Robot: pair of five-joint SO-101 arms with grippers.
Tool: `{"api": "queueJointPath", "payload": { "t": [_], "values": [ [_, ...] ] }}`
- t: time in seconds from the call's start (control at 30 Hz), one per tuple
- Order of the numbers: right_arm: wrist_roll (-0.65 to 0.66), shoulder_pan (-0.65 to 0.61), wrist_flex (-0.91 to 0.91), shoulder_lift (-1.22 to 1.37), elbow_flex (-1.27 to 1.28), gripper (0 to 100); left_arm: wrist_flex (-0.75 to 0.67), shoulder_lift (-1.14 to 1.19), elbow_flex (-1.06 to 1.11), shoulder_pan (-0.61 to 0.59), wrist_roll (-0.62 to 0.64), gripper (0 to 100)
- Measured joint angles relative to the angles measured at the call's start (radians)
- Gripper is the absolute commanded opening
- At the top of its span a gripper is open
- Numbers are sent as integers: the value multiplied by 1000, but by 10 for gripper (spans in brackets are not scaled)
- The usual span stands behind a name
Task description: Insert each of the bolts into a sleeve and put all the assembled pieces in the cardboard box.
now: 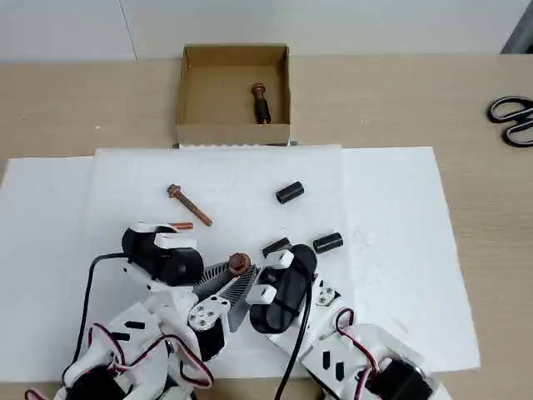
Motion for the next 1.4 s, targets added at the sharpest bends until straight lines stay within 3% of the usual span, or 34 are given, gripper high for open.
{"api": "queueJointPath", "payload": {
  "t": [0.1,0.33,0.63,0.9,0.97,1.1,1.27,1.4],
  "values": [
    [0,9,-2,0,0,4,0,0,2,0,0,232],
    [0,11,-2,0,0,4,9,0,2,-14,0,231],
    [-2,12,-2,-2,0,4,68,0,2,-155,-106,234],
    [-2,12,-2,0,34,4,91,0,-40,-167,-110,228],
    [-2,14,-5,0,35,4,91,0,-64,-167,-110,185],
    [-2,43,-5,0,35,4,91,0,-126,-167,-114,0],
    [-2,106,-5,0,35,4,91,0,-161,-178,-130,7],
    [-2,150,-5,0,35,4,91,0,-161,-299,-215,7]
  ]
}}
